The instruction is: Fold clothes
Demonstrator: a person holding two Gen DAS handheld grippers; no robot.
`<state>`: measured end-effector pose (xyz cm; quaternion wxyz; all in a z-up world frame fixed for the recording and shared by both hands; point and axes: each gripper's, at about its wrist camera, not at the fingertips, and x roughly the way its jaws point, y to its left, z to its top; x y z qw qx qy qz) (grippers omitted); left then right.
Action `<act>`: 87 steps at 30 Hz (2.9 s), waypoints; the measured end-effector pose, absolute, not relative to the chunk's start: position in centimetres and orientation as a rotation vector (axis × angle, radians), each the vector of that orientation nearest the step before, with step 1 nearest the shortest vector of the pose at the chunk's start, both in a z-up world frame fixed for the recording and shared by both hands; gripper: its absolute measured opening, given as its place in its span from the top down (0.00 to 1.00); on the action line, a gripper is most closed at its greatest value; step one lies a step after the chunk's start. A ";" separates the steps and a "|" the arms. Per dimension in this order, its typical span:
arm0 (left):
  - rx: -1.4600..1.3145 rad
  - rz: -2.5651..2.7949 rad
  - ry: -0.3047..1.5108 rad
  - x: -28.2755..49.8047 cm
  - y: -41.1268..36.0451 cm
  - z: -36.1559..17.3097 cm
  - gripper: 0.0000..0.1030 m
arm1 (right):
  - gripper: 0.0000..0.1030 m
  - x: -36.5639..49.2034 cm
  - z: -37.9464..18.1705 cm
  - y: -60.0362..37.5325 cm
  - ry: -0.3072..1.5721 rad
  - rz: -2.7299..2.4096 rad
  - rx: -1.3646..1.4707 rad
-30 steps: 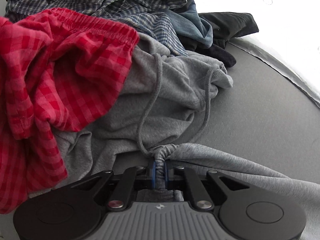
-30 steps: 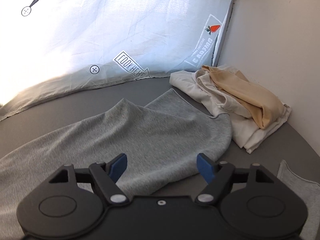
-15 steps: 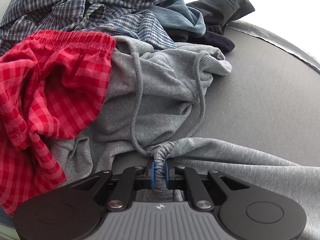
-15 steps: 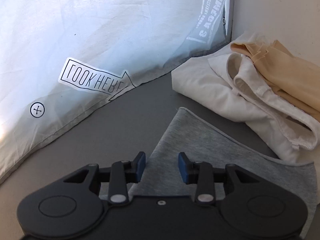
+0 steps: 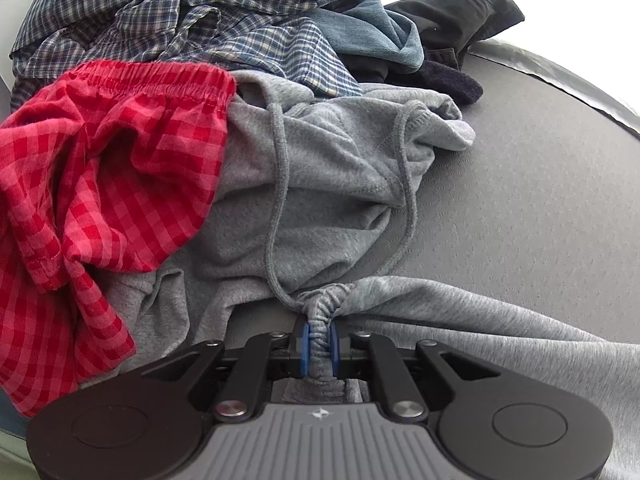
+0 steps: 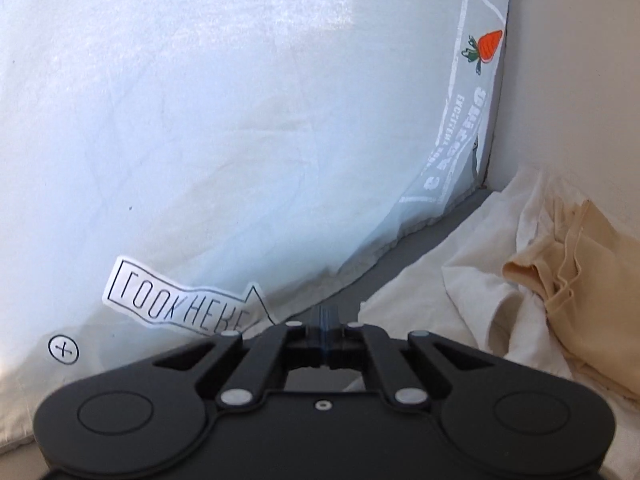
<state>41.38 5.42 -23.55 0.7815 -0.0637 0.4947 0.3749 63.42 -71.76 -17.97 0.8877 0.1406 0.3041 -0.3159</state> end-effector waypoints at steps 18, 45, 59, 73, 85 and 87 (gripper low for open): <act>-0.270 0.771 1.023 40.5 5.4 -21.9 0.69 | 0.49 44.4 -22.4 -65.0 0.756 -0.766 0.130; -0.266 0.605 1.007 34.0 4.7 -18.9 0.58 | 0.53 35.1 -19.7 -61.4 0.757 -0.716 0.311; -0.417 0.426 1.064 20.7 5.3 -21.6 0.45 | 0.63 33.6 -23.6 -41.3 0.893 -0.076 0.635; -0.431 0.266 1.071 18.1 4.7 -22.0 0.75 | 0.98 34.5 -23.0 -35.2 0.951 -0.061 0.518; -0.466 0.513 0.972 14.0 8.8 -19.4 0.92 | 0.99 27.8 -21.6 -33.5 0.932 0.004 0.666; -0.503 0.506 0.996 13.6 9.1 -20.1 0.91 | 0.98 27.4 -22.2 -33.3 0.952 -0.009 0.662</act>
